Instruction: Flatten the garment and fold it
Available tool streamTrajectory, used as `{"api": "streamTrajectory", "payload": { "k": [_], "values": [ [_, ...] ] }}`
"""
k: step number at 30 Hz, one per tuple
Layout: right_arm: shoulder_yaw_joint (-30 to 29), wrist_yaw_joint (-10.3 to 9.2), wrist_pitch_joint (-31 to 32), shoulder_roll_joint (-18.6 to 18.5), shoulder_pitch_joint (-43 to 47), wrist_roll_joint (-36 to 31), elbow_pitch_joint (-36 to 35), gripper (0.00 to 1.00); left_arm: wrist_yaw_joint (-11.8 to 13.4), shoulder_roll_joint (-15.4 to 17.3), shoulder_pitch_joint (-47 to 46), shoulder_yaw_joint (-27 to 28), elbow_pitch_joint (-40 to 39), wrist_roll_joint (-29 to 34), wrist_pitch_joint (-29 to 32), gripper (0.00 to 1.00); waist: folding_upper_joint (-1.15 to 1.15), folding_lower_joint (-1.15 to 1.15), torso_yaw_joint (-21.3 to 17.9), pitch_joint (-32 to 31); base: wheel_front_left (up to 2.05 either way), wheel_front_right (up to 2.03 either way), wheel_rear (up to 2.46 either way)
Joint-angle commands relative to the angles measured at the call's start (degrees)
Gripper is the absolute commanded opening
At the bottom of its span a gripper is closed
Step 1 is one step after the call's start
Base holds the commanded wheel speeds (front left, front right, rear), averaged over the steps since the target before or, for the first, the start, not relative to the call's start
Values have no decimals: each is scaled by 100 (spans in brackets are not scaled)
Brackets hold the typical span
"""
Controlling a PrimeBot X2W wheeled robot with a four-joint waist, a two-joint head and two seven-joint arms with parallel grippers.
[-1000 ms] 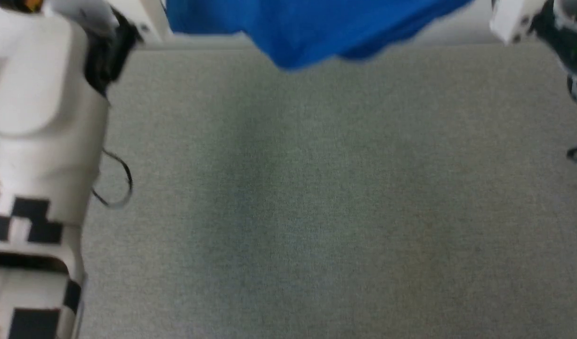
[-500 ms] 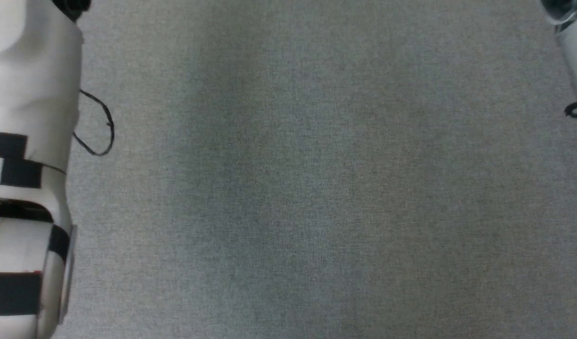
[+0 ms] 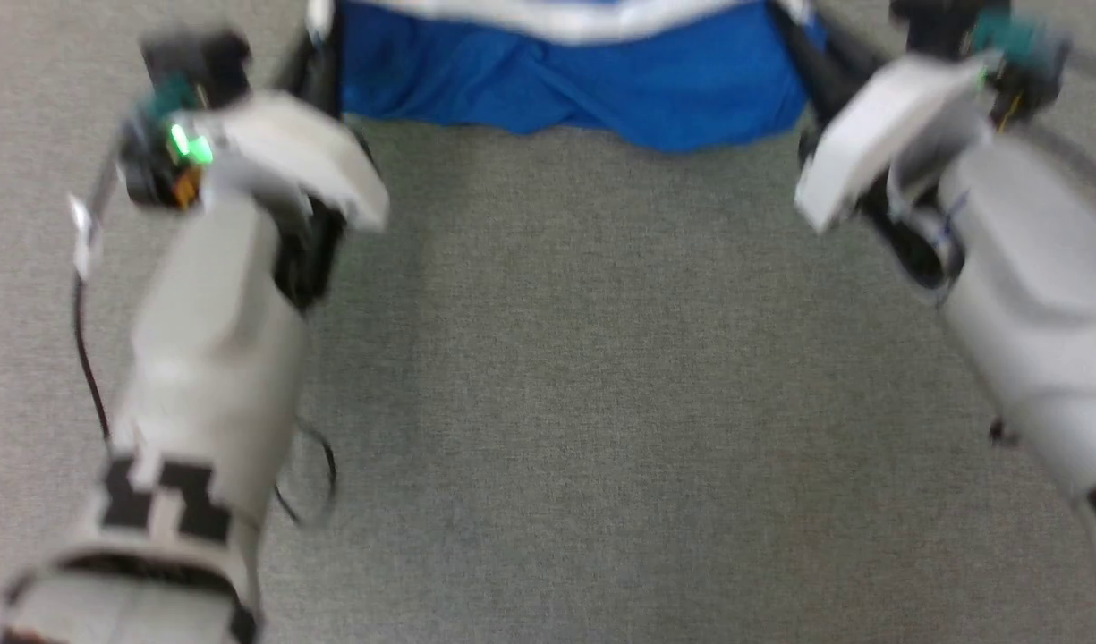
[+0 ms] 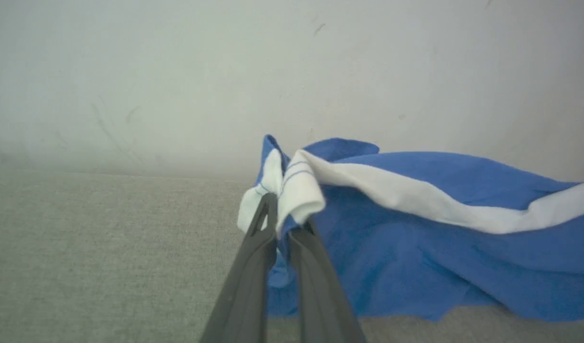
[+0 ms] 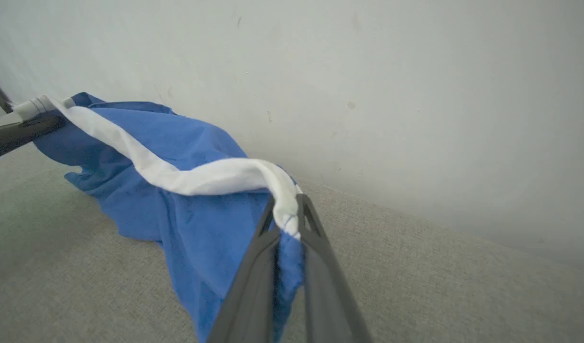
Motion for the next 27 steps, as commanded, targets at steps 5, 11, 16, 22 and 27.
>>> {"api": "streamTrajectory", "payload": {
  "k": [5, 11, 16, 22, 27],
  "values": [
    [245, -11, -229, -356, 1178, 318, -743, 0, -5, -155, 1613, 282, -1082, 129, -26, 0, 0, 0, 72, -663, 0, 0, 0],
    [110, -11, -245, -683, 2345, 362, -1434, 0, 55, -211, 2976, 353, -2074, 283, -26, 0, 0, 0, 80, -1242, 0, 0, 0],
    [-469, -11, 15, -847, 3674, 244, -2053, 0, 218, -153, 4322, 258, -2869, 326, 97, 0, 0, 0, 69, -1707, 0, 0, 0],
    [-1554, -11, 619, -668, 5305, -291, -2982, 0, 588, -66, 5634, 189, -3875, 317, 529, 0, 0, 0, 74, -1943, 0, 0, 0],
    [-2323, -11, 1316, -145, 6494, -1088, -3891, 0, 850, -50, 6367, 49, -4392, 387, 839, 0, 0, 0, 69, -2020, 0, 0, 0]
  ]
}}
